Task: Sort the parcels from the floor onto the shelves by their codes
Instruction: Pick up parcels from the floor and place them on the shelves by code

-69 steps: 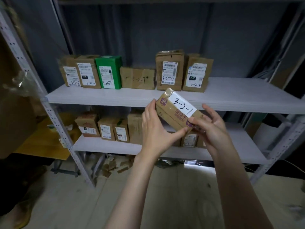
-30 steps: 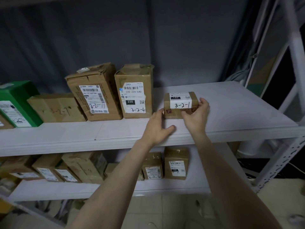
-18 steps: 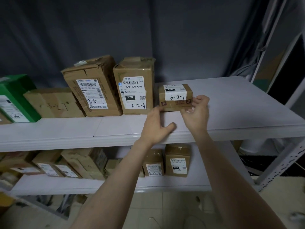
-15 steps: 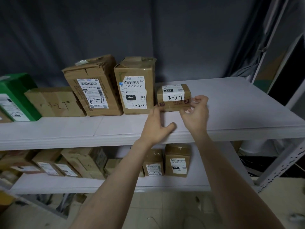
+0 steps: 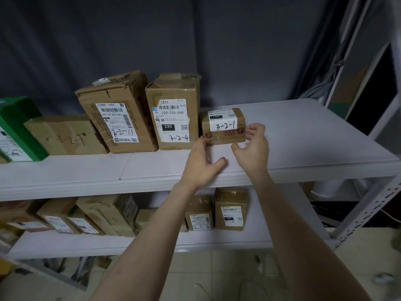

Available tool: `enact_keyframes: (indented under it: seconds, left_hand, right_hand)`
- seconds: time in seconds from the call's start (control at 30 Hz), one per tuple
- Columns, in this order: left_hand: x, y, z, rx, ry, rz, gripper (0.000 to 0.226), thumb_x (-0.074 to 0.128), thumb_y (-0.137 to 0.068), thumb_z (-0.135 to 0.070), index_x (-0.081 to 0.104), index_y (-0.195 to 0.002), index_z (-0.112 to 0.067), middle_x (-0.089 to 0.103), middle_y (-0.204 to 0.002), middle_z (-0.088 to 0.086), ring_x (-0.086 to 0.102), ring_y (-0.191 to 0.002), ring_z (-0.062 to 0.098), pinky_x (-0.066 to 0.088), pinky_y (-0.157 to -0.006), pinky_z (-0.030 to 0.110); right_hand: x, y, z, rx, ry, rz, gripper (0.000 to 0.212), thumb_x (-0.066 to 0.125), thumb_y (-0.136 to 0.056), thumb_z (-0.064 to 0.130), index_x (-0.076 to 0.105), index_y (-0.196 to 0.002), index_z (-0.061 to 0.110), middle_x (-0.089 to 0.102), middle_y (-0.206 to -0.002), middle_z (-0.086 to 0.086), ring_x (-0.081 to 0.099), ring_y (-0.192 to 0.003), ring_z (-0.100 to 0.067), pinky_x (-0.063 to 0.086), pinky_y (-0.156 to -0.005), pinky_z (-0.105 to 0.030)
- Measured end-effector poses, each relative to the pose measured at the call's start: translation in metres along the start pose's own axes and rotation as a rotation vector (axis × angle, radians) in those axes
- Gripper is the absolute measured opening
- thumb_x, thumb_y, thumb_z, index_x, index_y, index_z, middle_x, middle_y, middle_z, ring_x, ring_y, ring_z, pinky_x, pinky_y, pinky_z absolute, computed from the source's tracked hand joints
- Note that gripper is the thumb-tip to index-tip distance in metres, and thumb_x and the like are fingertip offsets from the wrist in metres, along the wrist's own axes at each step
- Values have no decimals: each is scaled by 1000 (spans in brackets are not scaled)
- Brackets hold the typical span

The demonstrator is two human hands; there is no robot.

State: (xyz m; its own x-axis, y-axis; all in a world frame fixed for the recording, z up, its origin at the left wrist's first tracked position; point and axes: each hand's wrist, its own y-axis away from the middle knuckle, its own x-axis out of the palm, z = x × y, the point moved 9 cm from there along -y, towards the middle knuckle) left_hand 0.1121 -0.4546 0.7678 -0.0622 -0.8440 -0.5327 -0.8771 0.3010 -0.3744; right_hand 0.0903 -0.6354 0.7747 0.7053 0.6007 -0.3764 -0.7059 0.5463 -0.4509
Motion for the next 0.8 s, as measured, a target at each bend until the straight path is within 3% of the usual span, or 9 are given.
enact_keyframes:
  seconds: [0.2, 0.5, 0.8]
  left_hand:
    - [-4, 0, -1, -1, 47, -38, 69, 67, -70, -41, 48, -130, -13, 55, -123, -3, 49, -109, 7, 37, -91, 21]
    - [-5, 1, 4, -2, 54, -67, 71, 62, -66, -54, 49, -124, -14, 55, -122, -1, 53, -113, 15, 47, -99, 38]
    - [-6, 0, 2, 0, 22, -88, 60, 65, -70, -46, 52, -118, -12, 54, -114, -1, 53, -107, 16, 46, -95, 33]
  right_hand:
    - [1, -1, -2, -15, 32, -15, 65, 82, -69, 16, 44, -122, 13, 65, -116, -3, 64, -104, -18, 55, -90, -41]
    - [-3, 3, 2, -58, 65, -65, 51, 77, -73, 18, 49, -115, 13, 67, -108, -4, 66, -97, -21, 57, -82, -44]
    - [-2, 6, 10, -127, 131, -58, 40, 74, -74, 19, 53, -108, 16, 69, -104, -2, 66, -94, -24, 56, -78, -44]
